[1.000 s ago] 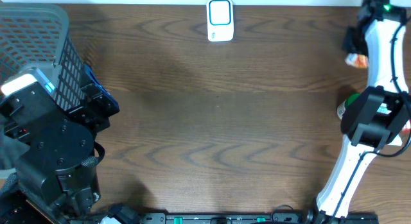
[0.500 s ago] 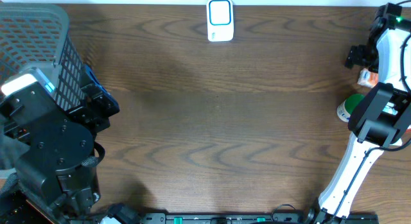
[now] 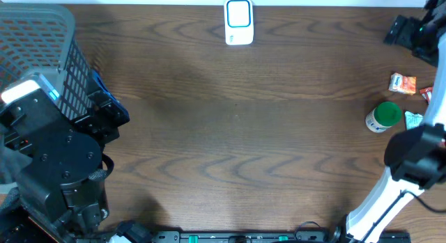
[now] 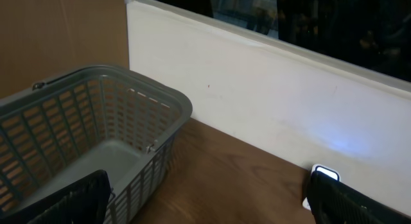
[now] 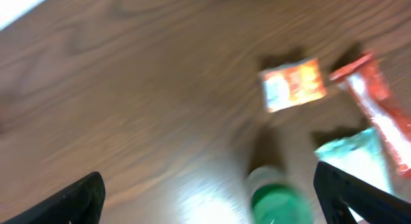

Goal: Scan the item barcode

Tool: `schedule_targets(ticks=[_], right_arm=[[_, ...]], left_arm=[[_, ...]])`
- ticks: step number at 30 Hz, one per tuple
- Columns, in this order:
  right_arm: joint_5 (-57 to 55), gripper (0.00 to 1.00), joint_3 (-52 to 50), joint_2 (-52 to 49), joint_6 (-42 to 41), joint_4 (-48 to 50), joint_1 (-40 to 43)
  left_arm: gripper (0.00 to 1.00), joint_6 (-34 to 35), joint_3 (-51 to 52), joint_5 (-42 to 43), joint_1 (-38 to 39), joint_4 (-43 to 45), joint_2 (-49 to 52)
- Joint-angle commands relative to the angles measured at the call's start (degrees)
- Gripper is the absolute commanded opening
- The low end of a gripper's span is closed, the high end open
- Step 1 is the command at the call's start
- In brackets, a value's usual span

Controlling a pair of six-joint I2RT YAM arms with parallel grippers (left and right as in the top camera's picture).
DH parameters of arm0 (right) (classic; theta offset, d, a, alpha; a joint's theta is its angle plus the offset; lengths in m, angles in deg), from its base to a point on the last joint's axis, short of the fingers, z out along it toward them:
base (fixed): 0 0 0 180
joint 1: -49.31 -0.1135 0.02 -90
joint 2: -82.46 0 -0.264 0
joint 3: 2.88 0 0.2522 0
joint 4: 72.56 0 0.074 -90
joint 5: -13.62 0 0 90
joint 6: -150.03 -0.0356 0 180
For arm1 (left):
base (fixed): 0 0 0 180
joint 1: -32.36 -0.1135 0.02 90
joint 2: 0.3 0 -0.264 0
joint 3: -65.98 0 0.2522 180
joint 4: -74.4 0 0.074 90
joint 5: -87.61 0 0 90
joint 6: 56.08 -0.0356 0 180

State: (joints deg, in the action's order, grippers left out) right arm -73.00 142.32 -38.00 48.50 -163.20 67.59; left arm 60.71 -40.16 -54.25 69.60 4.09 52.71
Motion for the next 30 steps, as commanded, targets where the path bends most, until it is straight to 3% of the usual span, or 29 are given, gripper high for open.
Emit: schedule_targets(ticks=[1,3,7,10,18,22,30], right_arm=[[6.32,0.99,-0.15,-1.03,-1.73,-4.31,-3.17],[3.15,0.99,-0.15,-1.05,-3.10,-7.32,-4.74],[-8.13,0.99,-0.15,-1.05,-14.75,-15.19,-6.80],[-10.56,0.99,-0.20,-1.05,-19.82,-20.15,-7.08],[-8.83,0.99,-1.79,-1.05,-19.43,-20.46,-7.17],[-1.75,0.99,-2.05,-0.94,-13.40,-20.44,-8.70],[-0.55,0.99,-2.05,3.91,-9.33,-20.41,-14.51]], left_arm=[[0.98,0.04,0.02,-1.38,-0.20,-0.02,0.09],[0.98,0.04,0.02,-1.38,-0.20,-0.02,0.09],[0.98,0.04,0.02,-1.38,-0.20,-0.02,0.09],[0.98,0.04,0.02,-1.38,-0.20,0.00,0.09],[0.98,0.04,0.02,-1.38,-0.20,-0.02,0.09],[0.98,0.04,0.02,-1.38,-0.20,-0.02,0.09],[0.98,0.04,0.02,-1.38,-0.20,-0.02,0.09]])
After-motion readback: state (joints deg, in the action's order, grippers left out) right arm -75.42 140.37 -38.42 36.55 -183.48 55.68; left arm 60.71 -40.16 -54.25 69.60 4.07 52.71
